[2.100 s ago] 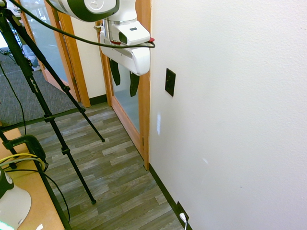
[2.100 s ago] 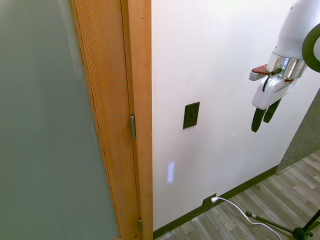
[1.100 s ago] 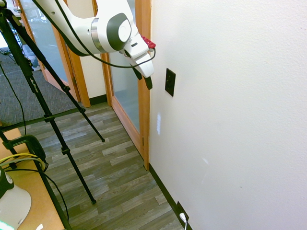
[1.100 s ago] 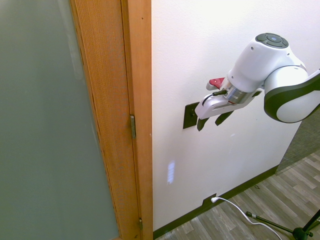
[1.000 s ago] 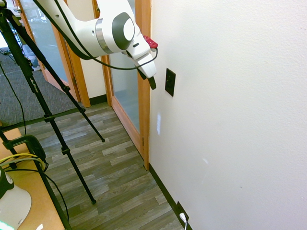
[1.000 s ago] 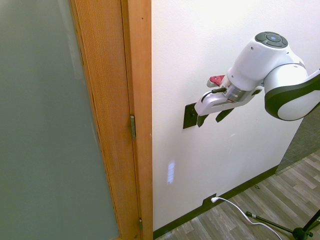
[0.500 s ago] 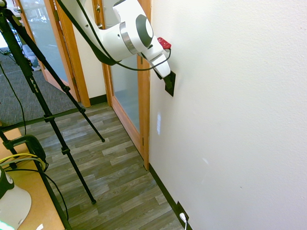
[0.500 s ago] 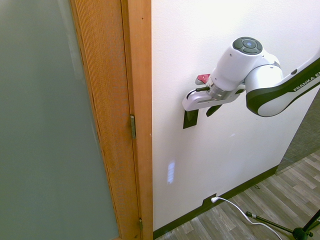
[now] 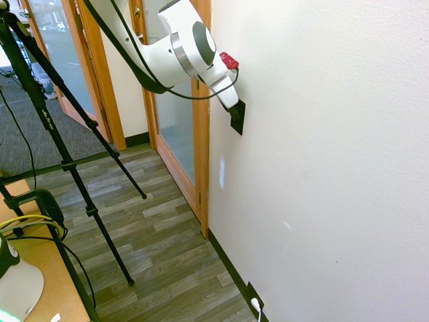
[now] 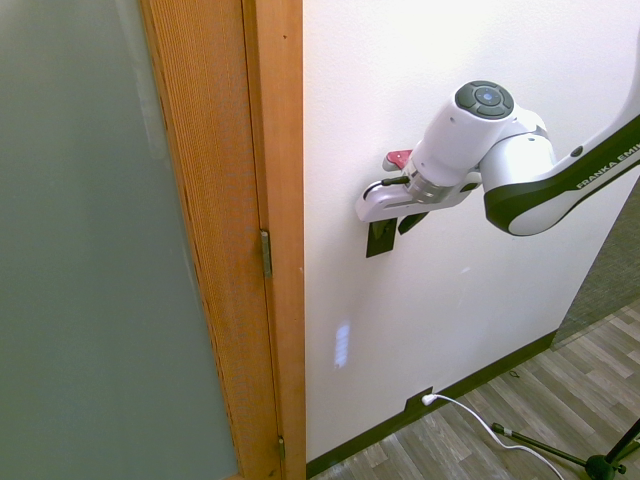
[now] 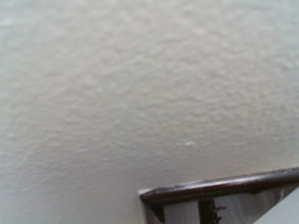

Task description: Turn off the light

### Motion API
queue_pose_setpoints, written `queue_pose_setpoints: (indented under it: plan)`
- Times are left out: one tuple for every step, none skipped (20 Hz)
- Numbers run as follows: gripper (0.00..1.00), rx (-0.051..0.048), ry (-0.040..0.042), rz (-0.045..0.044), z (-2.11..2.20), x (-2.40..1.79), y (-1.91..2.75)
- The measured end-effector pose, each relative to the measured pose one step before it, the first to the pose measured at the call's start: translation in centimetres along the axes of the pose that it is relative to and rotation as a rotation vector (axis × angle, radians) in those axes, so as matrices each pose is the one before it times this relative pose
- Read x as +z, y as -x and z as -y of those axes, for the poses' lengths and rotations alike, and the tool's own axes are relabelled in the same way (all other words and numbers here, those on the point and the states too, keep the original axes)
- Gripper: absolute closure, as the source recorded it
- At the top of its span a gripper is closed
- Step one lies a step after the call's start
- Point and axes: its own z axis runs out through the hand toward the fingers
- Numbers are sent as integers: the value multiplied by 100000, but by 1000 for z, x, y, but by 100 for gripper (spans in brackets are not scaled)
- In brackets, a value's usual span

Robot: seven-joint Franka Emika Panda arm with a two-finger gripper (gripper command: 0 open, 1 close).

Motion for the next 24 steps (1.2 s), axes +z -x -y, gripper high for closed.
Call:
queue_pose_setpoints:
  plan:
    - [100,327,-89,-193,-34,42,-198]
    - [100,279,-201,-62,-30,46,-201]
    - [100,137,-127,124,-55,85,-75]
    - [100,116,-3,88,-73,112,-65]
    - [100,79,59,140,-88,159,-29]
    - [100,111,-144,317,-93,215,-31]
    - [100,15,-607,671,-43,184,79]
    - [100,-72,-398,504,-11,197,96]
    - [100,-137,-304,346,-10,183,73]
    - [100,-317,-383,257,21,85,108]
    - [100,-218,-452,-26,45,-5,124]
    - [100,12,-164,-152,39,-20,79]
    - [100,-149,-86,-235,1,-7,29]
    - [100,-216,-71,-195,-12,-6,32]
    - [100,-20,-54,-102,-5,-7,26]
    - [100,26,-28,-105,-5,-1,13]
    - [100,-81,-33,-136,-5,-3,36]
    - [100,-164,-5,-167,2,-3,37]
    - [100,-134,139,-124,19,8,39]
    - [100,-80,185,-135,23,36,23]
    - [100,-66,97,-25,10,59,28]
    - [100,-39,87,37,-15,72,27]
    - [100,-68,158,67,-39,108,46]
    - [100,-89,302,117,-73,200,76]
